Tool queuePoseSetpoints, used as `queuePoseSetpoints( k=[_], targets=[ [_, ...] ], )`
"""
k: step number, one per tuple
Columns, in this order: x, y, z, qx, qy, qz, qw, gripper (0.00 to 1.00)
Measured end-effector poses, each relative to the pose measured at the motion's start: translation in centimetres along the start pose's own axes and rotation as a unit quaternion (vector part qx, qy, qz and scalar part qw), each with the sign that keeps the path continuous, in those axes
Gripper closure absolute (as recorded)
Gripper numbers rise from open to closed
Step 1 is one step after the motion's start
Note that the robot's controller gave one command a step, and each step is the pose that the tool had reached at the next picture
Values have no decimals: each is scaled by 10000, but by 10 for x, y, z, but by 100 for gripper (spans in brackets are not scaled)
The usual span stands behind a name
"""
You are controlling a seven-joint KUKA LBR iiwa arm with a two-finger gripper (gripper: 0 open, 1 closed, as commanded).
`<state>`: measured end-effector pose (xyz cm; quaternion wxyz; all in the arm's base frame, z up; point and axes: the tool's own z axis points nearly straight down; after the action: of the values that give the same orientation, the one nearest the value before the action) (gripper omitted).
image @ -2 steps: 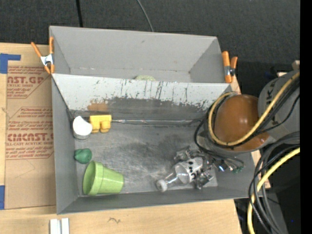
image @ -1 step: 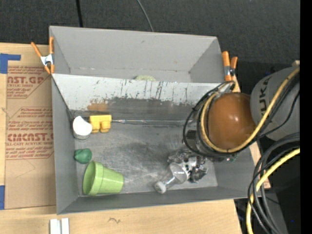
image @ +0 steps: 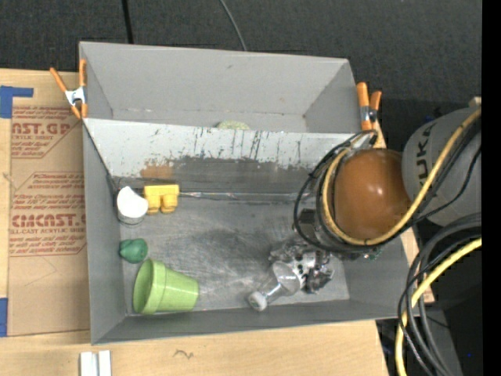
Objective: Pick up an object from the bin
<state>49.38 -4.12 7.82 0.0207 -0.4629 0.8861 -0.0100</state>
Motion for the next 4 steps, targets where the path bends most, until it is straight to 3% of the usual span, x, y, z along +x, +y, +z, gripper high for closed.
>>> queuePoseSetpoints(
  k=[4],
  targets=[
    [-2,0,-22,-146,97,4,9998,100]
  ],
)
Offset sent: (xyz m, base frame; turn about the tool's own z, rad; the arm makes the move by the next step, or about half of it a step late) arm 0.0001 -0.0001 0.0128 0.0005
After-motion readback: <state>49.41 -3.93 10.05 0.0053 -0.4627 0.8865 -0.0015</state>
